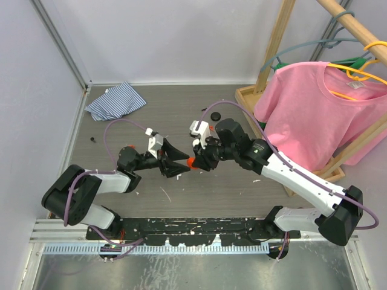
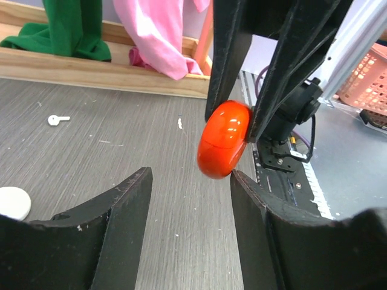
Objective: Insert the wireless bluetooth earbuds into the charging case
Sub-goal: Pick up the charging case at the center of the board, then open the charging case.
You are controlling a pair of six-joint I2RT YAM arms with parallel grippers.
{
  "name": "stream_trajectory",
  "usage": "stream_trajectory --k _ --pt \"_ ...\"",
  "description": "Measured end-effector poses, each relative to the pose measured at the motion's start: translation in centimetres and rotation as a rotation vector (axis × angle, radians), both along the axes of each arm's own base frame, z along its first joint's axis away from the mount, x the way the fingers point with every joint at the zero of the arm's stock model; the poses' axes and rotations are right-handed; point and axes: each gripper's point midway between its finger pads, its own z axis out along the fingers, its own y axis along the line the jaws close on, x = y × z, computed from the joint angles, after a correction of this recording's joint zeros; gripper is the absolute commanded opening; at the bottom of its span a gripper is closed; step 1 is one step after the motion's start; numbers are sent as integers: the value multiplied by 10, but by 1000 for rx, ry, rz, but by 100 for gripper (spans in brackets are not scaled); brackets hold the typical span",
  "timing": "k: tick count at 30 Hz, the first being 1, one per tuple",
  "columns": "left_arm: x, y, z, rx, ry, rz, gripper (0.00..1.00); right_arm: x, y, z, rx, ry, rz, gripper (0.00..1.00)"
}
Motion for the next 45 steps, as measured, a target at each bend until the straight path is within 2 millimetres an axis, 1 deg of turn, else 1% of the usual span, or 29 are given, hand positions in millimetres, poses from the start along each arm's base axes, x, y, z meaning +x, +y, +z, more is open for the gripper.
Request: stream_trajectory --k 10,17,25,30,36,45 --pt "-8 0 9 -20 -6 -36 44 -1 6 -2 28 -25 45 8" --pt "-10 0 12 -27 -5 -43 41 0 7 0 51 -50 47 7" --pt "-12 0 18 -33 0 -65 36 -2 5 9 100 -99 46 7" --pt "-15 0 24 -41 -6 -77 33 -3 6 12 116 -111 52 7" --pt "-17 0 24 -41 2 -86 30 -2 8 11 127 -117 57 7" --pt "-16 0 28 -43 12 -99 33 -2 9 15 143 -130 59 7"
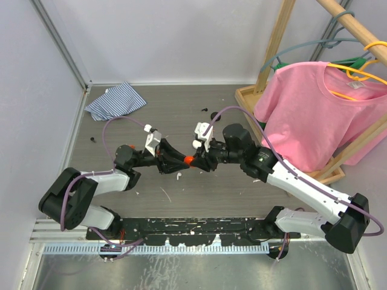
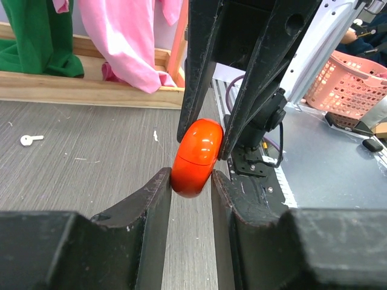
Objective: Insert the wireless bluetooth earbuds into the charging case
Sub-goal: Open the charging case.
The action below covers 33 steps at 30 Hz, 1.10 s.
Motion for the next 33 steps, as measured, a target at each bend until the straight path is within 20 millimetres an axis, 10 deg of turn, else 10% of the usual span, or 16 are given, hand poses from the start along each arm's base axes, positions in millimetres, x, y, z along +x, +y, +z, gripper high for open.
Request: stream_trajectory --k 19,33 --pt "-2 -2 3 0 9 -24 33 0 1 1 18 -22 7 7" --pt "-4 -4 4 -1 -2 -45 0 -1 -2 3 23 -39 2 26"
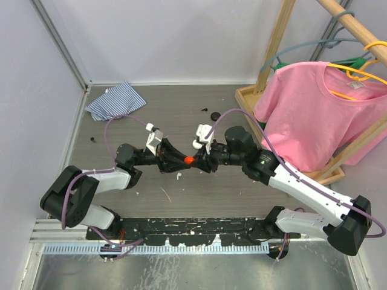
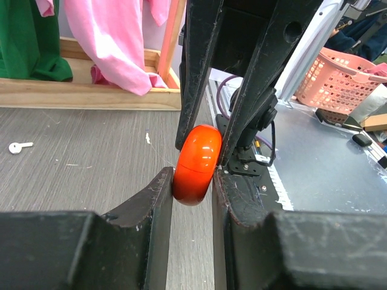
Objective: Insert the wireless bluetooth earbuds into the charging case
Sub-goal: Open the charging case.
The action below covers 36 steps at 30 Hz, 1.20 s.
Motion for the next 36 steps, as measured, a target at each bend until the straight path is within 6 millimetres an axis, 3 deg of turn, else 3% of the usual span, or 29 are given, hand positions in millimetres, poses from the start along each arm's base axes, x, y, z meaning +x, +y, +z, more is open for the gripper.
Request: stream_trajectory --k 6,13,19,36 --pt "1 0 0 0 1 3 0 3 -1 0 -6 -15 -14 47" --pt "6 -1 -5 20 21 31 0 12 -3 2 -11 -42 -53 52" --pt "8 1 4 15 -22 69 0 14 -4 1 -17 -48 -64 57" --pt "11 0 -5 62 -66 113 0 25 -10 -3 -42 -62 -129 58"
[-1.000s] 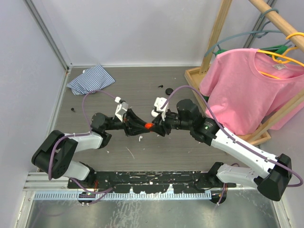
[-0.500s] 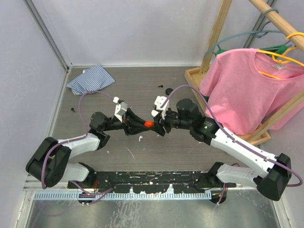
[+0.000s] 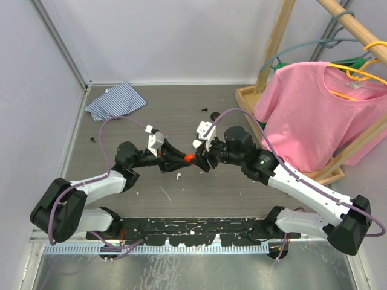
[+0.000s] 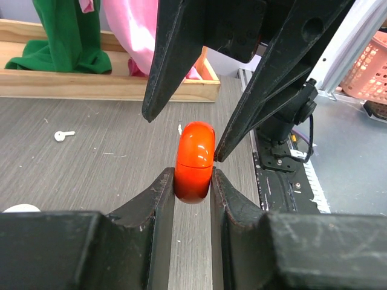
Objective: Insert the wireless bluetooth earbuds into the charging case
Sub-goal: Open the charging case, then pick up the earbud from the center of the board.
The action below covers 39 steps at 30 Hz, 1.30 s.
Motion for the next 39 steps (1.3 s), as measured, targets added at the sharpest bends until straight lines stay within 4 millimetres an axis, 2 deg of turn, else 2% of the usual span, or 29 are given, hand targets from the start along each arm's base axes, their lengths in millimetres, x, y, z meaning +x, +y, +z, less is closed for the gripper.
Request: stream_trajectory --k 6,19,23,26,27,30,33,36,39 --pt "2 1 2 4 -32 22 0 4 -4 4 -1 -18 -38 60" --pt "1 0 -7 29 -20 20 0 27 -19 4 -24 -52 -181 65" --pt "8 1 -14 48 -5 62 0 32 -20 3 -27 -41 -207 69" --pt "21 1 -27 83 34 128 2 38 -23 3 -24 -32 -235 70" --pt "34 3 -48 132 96 191 2 45 -26 4 -16 -19 -267 70" --pt "42 4 -57 152 120 232 1 56 -31 3 -8 8 -306 70" --pt "54 7 -67 181 140 295 0 86 -42 -4 -3 61 -402 70" --pt "64 12 -71 192 144 355 0 118 -57 -24 -26 126 -508 69" --pt "76 18 -71 193 144 427 0 142 -66 -47 -64 178 -588 67"
